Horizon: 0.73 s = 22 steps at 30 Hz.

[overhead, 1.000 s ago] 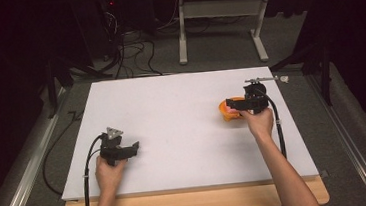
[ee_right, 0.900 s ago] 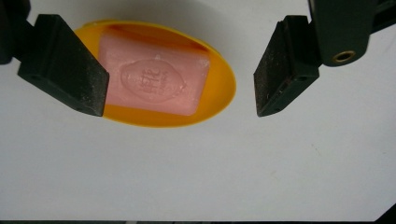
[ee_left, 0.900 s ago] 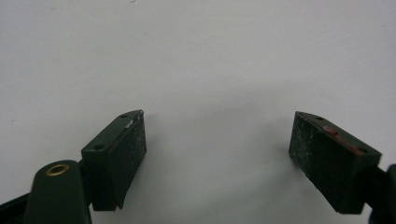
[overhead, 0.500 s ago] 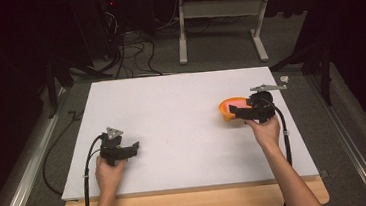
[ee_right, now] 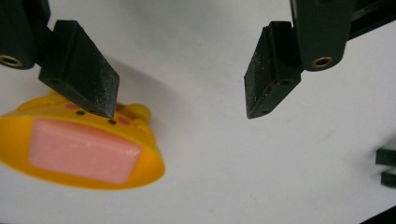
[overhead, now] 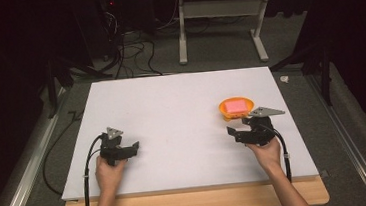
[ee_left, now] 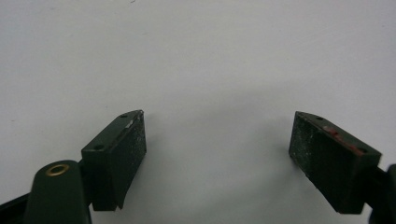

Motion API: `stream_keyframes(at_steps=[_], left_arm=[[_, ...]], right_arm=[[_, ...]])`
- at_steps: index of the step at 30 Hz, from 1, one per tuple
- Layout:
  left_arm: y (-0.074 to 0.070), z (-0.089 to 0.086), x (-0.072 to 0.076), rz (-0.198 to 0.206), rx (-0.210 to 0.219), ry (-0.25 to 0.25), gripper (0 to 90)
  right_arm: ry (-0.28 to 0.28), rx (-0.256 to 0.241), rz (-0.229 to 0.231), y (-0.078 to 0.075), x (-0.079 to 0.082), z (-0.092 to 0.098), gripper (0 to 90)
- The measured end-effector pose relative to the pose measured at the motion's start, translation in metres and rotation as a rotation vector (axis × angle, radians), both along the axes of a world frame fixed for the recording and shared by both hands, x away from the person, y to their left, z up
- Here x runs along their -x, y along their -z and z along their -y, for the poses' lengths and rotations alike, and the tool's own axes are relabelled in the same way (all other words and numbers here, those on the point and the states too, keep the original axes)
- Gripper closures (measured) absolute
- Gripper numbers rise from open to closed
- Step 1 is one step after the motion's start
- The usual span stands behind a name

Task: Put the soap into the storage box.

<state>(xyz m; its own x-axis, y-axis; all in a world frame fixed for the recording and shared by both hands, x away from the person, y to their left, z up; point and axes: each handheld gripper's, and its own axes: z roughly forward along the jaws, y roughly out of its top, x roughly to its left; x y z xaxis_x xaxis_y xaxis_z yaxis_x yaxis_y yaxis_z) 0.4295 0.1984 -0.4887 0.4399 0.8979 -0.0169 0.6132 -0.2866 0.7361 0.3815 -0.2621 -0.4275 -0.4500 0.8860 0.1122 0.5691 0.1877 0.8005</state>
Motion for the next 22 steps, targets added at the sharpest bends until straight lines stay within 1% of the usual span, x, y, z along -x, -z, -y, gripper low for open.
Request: stream_keyframes(at_steps=[2, 4, 6, 7, 10, 12, 14, 16, 17, 18, 22], left_arm=[[0.0, 0.0, 0.0, 0.0, 0.0, 0.0, 19.4], [0.0, 0.0, 0.0, 0.0, 0.0, 0.0, 19.4], [0.0, 0.0, 0.0, 0.0, 0.0, 0.0, 19.4], [0.0, 0.0, 0.0, 0.0, 0.0, 0.0, 19.4], [0.0, 0.0, 0.0, 0.0, 0.0, 0.0, 19.4], [0.0, 0.0, 0.0, 0.0, 0.0, 0.0, 19.4], [0.0, 0.0, 0.0, 0.0, 0.0, 0.0, 19.4], [0.0, 0.0, 0.0, 0.001, -0.001, 0.0, 19.4], [0.0, 0.0, 0.0, 0.001, 0.0, 0.0, 19.4], [0.0, 0.0, 0.0, 0.001, -0.001, 0.0, 19.4], [0.0, 0.0, 0.0, 0.001, 0.0, 0.0, 19.4]], right_arm=[[-0.01, 0.011, -0.001, 0.006, 0.003, -0.002, 27.4], [-0.016, 0.01, -0.007, 0.011, 0.004, -0.002, 27.6], [-0.022, 0.023, -0.011, 0.017, 0.006, -0.003, 27.9], [-0.025, 0.037, -0.013, 0.021, 0.006, -0.004, 28.0], [-0.02, 0.061, -0.03, 0.03, 0.006, -0.003, 28.6], [-0.011, 0.1, -0.042, 0.037, 0.005, -0.004, 28.8], [-0.013, 0.125, -0.058, 0.042, 0.004, -0.004, 28.8], [-0.014, 0.165, -0.08, 0.051, 0.004, -0.006, 28.0], [-0.014, 0.172, -0.069, 0.055, 0.005, -0.006, 28.8], [-0.014, 0.174, -0.067, 0.055, 0.006, -0.006, 28.7], [-0.014, 0.171, -0.069, 0.055, 0.005, -0.006, 28.5]])
